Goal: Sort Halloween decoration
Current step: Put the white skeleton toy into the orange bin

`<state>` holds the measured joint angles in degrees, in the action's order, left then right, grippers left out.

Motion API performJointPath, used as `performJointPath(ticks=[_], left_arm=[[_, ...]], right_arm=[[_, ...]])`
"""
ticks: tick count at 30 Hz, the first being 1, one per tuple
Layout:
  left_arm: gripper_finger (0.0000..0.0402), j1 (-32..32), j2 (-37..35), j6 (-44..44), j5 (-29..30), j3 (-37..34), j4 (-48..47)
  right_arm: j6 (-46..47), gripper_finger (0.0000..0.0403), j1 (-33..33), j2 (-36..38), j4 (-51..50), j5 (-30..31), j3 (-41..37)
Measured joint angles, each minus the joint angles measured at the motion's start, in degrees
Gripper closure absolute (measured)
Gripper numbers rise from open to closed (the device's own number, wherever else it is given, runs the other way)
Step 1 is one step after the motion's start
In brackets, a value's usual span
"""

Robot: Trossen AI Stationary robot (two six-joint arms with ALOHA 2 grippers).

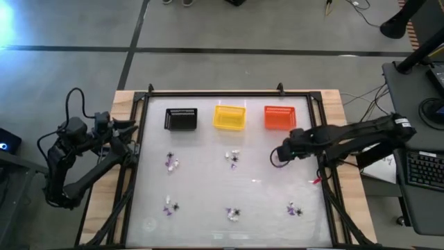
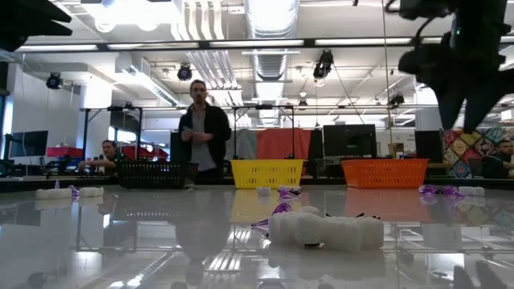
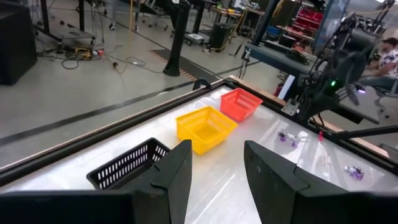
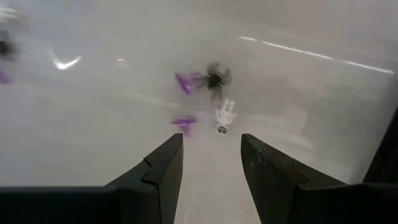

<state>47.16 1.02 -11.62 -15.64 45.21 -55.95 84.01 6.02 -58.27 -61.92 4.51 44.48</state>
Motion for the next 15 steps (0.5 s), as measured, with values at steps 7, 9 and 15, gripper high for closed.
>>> performJointPath(ticks=[7, 9, 15], left_arm=[[0.0272, 0.0, -0.7, -0.3, 0.0, 0.0, -0.4], [0.0272, 0.0, -0.7, -0.7, 0.0, 0.0, -0.4], [0.0272, 0.0, -0.7, -0.9, 0.0, 0.0, -0.4]], right_arm=[[3.1, 0.025, 1.8, -6.5, 1.4, 0.0, -1.2], [3.4, 0.025, 1.8, -8.4, 1.9, 0.1, -1.2], [3.9, 0.025, 1.8, -13.5, 5.8, 0.1, -2.7]])
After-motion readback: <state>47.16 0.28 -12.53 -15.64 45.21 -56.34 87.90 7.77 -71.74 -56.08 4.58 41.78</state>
